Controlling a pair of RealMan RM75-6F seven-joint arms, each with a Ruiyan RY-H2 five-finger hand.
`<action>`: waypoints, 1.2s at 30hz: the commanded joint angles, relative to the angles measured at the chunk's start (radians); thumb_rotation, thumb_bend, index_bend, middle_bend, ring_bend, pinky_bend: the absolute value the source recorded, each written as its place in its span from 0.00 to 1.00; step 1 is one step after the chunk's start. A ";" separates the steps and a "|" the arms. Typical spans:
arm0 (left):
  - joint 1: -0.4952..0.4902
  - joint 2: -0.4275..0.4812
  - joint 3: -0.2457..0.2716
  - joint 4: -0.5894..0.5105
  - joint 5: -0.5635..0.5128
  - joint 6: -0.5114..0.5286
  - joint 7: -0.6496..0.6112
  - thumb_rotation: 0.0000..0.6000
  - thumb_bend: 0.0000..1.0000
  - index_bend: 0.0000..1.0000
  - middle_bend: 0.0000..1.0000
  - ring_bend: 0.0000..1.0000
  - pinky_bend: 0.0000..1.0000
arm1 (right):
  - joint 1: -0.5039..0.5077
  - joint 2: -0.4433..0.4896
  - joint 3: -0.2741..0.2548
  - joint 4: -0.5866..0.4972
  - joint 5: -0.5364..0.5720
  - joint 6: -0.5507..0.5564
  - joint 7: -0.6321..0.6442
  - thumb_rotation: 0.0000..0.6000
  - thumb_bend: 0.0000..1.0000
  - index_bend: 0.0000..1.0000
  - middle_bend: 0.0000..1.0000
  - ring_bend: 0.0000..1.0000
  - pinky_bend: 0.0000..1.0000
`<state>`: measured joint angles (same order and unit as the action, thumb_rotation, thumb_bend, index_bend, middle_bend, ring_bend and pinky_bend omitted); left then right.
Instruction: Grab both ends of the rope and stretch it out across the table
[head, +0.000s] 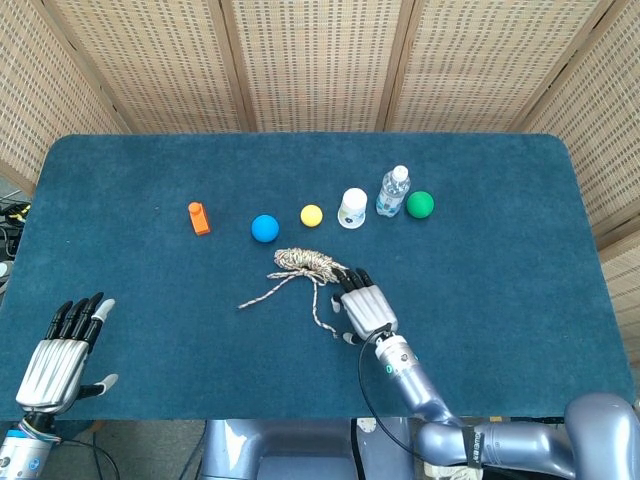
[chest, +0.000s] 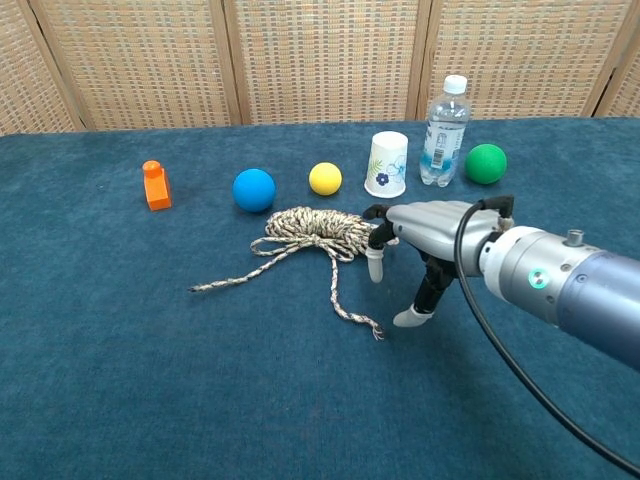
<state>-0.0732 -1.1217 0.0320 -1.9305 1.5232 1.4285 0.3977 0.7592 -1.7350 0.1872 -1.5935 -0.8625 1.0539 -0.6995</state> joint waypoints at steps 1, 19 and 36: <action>-0.001 0.000 0.000 0.001 -0.001 -0.001 0.000 1.00 0.00 0.00 0.00 0.00 0.00 | 0.008 -0.053 0.027 0.005 0.073 0.040 -0.038 1.00 0.18 0.45 0.00 0.00 0.00; -0.005 0.001 -0.001 0.002 -0.009 -0.004 -0.003 1.00 0.00 0.00 0.00 0.00 0.00 | 0.038 -0.199 0.034 0.107 0.126 0.105 -0.064 1.00 0.27 0.45 0.00 0.00 0.00; -0.010 -0.002 0.001 0.001 -0.016 -0.012 0.003 1.00 0.00 0.00 0.00 0.00 0.00 | 0.008 -0.223 -0.003 0.162 0.078 0.127 -0.081 1.00 0.28 0.48 0.00 0.00 0.00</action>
<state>-0.0834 -1.1237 0.0329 -1.9292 1.5073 1.4163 0.4010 0.7680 -1.9581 0.1848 -1.4316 -0.7840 1.1808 -0.7809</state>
